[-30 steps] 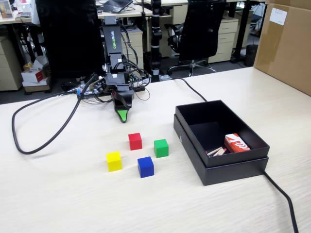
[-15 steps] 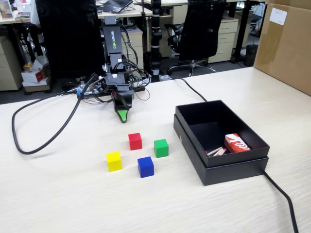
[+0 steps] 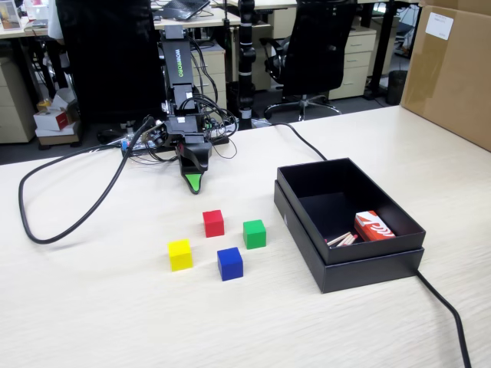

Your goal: Put the red cube on top of the blue cube

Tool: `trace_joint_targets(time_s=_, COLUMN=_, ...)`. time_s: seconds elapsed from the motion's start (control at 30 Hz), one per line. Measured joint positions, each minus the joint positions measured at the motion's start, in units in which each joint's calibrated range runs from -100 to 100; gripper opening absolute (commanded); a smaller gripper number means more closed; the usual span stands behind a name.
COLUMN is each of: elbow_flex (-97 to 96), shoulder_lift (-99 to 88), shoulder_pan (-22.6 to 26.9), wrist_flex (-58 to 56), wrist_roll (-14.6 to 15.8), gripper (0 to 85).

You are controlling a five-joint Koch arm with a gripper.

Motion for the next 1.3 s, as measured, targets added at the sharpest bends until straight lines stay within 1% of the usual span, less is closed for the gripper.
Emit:
trace_joint_targets(time_s=1.17, elbow_flex=0.09, shoulder_lift=0.00, shoulder_pan=0.00, wrist_flex=0.00, wrist_roll=0.00, gripper=49.1)
trace_joint_targets(time_s=1.3, elbow_flex=0.09, shoulder_lift=0.00, shoulder_pan=0.10, wrist_flex=0.00, wrist_roll=-0.10, gripper=47.6)
